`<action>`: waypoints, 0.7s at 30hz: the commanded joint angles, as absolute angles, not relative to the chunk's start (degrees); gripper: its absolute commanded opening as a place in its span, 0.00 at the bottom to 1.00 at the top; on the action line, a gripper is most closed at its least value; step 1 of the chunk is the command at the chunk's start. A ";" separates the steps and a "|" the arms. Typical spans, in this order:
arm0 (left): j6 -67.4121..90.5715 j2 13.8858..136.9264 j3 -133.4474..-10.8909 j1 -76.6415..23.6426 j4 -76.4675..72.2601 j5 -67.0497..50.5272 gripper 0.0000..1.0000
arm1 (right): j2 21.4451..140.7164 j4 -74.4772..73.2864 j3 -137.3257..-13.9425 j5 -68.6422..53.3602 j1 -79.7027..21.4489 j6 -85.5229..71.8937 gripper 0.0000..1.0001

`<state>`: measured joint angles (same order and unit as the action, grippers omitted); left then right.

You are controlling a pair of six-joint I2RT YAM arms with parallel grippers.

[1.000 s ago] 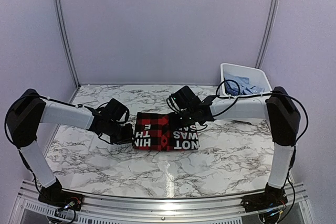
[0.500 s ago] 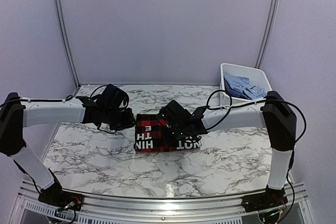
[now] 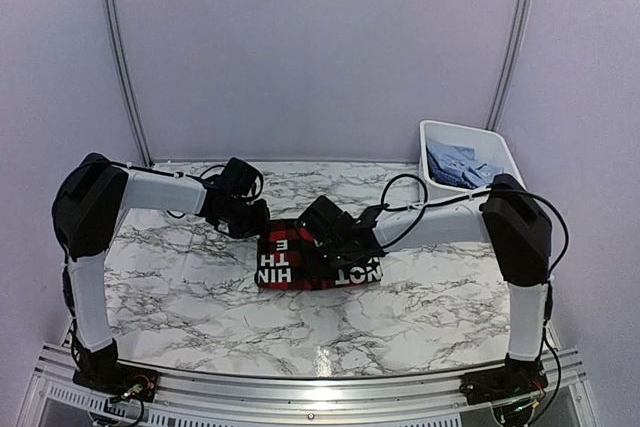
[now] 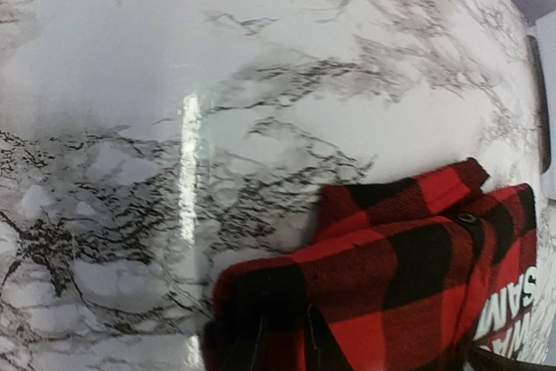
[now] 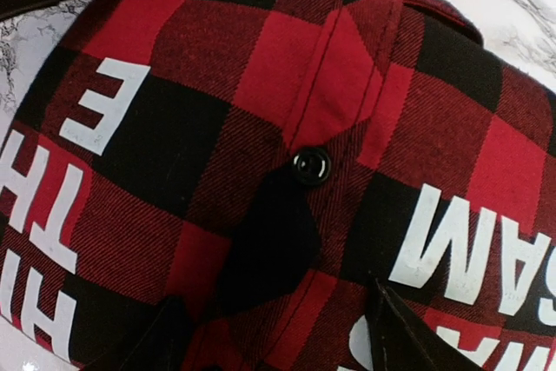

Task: Fold and stack the long sleeve shirts
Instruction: Smooth out the square-folded shirt at the center of the board.

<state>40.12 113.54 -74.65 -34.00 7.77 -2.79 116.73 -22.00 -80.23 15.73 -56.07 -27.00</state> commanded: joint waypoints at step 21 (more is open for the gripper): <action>39.76 118.33 -76.41 -30.67 4.35 -9.36 0.15 | 128.33 -18.90 -94.36 6.83 -40.95 -23.11 0.58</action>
